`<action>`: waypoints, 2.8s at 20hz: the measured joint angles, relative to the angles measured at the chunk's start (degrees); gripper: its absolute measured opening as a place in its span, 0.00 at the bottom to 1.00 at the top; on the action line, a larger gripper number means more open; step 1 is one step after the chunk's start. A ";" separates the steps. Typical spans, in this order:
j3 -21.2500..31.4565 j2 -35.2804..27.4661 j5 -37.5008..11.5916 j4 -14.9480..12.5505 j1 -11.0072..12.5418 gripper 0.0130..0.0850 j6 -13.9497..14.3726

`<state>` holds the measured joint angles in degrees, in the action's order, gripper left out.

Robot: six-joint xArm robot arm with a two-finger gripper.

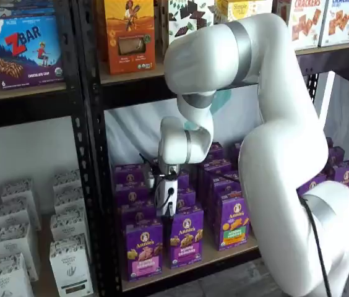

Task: Pick up the purple box with a pink patch in the middle, on the bottom shelf, the first box from the left

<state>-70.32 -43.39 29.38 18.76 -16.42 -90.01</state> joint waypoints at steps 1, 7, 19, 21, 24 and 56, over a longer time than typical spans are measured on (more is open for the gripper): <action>0.42 0.03 -1.29 0.80 -0.16 1.00 -0.68; 3.33 -0.55 -11.52 10.31 -1.94 1.00 -8.36; -0.96 -4.01 -11.88 9.21 -2.78 1.00 -6.29; -1.85 -4.76 -11.80 7.24 -2.72 1.00 -4.53; -3.44 -6.18 -11.55 4.43 -2.50 1.00 -2.11; -15.74 -17.91 -7.81 -7.00 -3.15 0.83 9.14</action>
<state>-86.05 -61.31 21.57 11.76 -19.57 -80.87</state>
